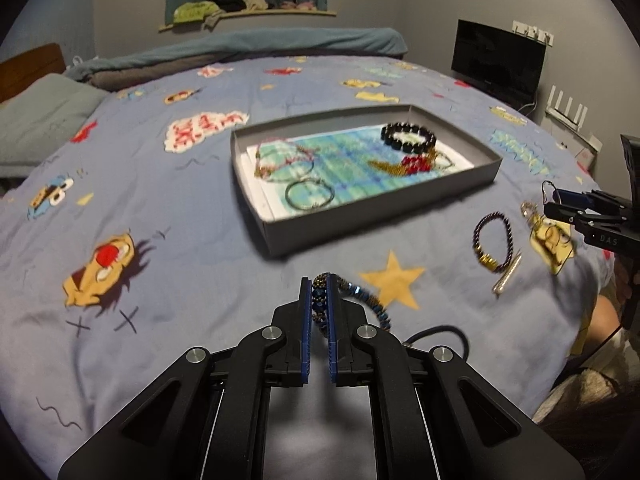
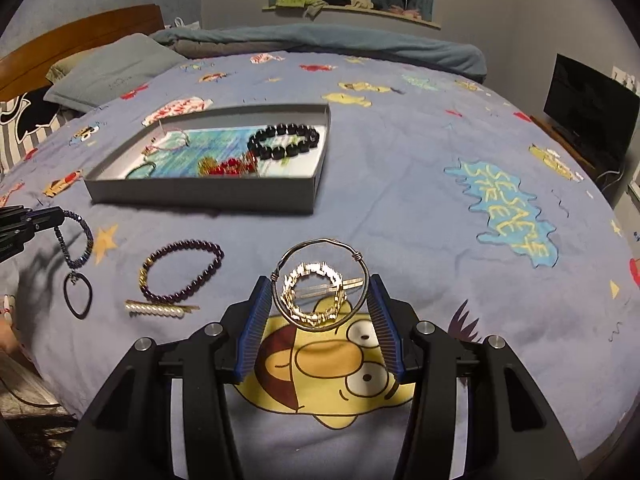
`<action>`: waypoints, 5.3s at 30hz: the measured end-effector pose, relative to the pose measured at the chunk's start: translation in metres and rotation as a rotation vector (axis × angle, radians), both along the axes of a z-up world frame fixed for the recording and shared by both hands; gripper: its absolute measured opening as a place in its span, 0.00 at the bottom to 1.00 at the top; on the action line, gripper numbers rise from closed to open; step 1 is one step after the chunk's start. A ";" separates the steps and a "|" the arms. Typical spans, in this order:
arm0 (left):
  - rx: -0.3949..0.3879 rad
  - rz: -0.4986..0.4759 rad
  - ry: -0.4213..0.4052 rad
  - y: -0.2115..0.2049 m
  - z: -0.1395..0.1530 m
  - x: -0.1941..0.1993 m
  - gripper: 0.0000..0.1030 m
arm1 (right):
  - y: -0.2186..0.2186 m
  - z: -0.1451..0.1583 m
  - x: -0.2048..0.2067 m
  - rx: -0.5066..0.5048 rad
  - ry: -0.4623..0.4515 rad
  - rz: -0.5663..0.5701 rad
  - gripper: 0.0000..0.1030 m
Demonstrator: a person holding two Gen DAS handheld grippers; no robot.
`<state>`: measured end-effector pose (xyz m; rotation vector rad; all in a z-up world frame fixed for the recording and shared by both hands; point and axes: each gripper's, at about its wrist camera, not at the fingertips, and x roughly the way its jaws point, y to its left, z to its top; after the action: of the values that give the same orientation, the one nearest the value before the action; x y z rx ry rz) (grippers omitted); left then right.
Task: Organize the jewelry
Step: 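Carry both items over the tray and open both tools to release them, then grasp the black cord bracelet with the left tool while the right tool grasps the gold ring clip again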
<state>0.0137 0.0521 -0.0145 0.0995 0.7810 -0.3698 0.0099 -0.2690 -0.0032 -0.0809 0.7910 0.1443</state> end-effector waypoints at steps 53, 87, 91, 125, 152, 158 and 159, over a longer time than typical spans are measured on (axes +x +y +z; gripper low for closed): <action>-0.078 -0.161 -0.027 -0.076 0.038 0.090 0.07 | 0.081 -0.001 0.132 -0.001 0.158 0.216 0.48; -0.042 0.017 0.105 -0.020 -0.011 0.105 0.27 | 0.069 -0.001 0.133 -0.020 0.164 0.188 0.62; -0.055 0.030 0.078 -0.018 -0.003 0.100 0.49 | 0.070 0.009 0.124 -0.013 0.125 0.195 0.72; -0.009 0.121 -0.009 0.005 0.026 0.050 0.88 | -0.001 0.054 0.049 0.082 -0.020 0.006 0.95; 0.027 0.008 0.080 -0.021 -0.012 -0.015 0.88 | -0.021 -0.002 0.010 0.077 0.089 -0.026 0.95; 0.011 -0.045 0.102 -0.031 -0.021 -0.025 0.88 | -0.019 -0.015 0.007 0.079 0.114 -0.014 0.95; 0.010 -0.050 0.107 -0.032 -0.023 -0.025 0.86 | -0.018 -0.016 0.006 0.081 0.117 -0.013 0.95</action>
<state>-0.0112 0.0201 -0.0374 0.1091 0.8870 -0.4211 0.0161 -0.2870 -0.0188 0.0099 0.9012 0.1697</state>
